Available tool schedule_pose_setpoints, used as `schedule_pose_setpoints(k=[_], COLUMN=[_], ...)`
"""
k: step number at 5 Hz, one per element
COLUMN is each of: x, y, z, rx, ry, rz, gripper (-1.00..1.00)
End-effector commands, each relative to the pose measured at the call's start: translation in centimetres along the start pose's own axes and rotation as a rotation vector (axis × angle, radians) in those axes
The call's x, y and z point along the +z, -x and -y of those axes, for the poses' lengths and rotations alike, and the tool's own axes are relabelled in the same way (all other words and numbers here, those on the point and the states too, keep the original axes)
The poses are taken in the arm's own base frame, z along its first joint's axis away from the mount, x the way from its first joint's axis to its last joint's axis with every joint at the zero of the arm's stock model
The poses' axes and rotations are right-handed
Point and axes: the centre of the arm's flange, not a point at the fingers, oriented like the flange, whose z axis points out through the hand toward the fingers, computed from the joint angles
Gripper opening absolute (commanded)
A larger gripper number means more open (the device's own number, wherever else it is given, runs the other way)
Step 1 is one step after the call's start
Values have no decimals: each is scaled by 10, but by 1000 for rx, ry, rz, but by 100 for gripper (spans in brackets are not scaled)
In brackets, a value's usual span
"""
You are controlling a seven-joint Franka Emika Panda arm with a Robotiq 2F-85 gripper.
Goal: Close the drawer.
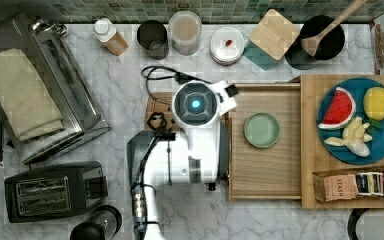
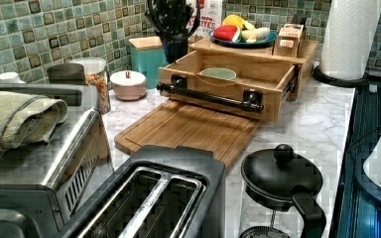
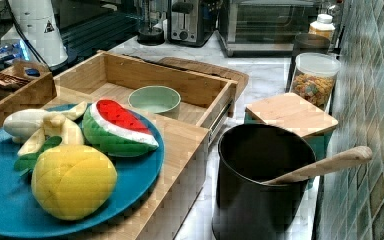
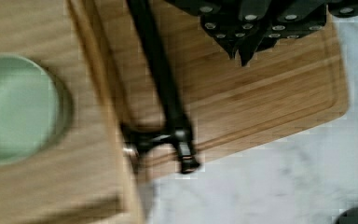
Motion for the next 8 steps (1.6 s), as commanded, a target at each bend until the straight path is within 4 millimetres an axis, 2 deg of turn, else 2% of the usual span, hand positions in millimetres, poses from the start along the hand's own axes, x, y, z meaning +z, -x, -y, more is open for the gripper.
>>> schedule_pose_setpoints(k=[1, 3, 4, 5, 6, 8], x=[36, 86, 110, 124, 128, 112], y=[35, 57, 69, 66, 62, 49], z=[46, 60, 56, 42, 28, -8], rx=[-268, -269, -265, -267, -300, -344], ry=[71, 207, 233, 231, 244, 229], rz=[-12, 9, -8, -4, -21, -1], gripper=[-100, -100, -100, -100, -100, -100])
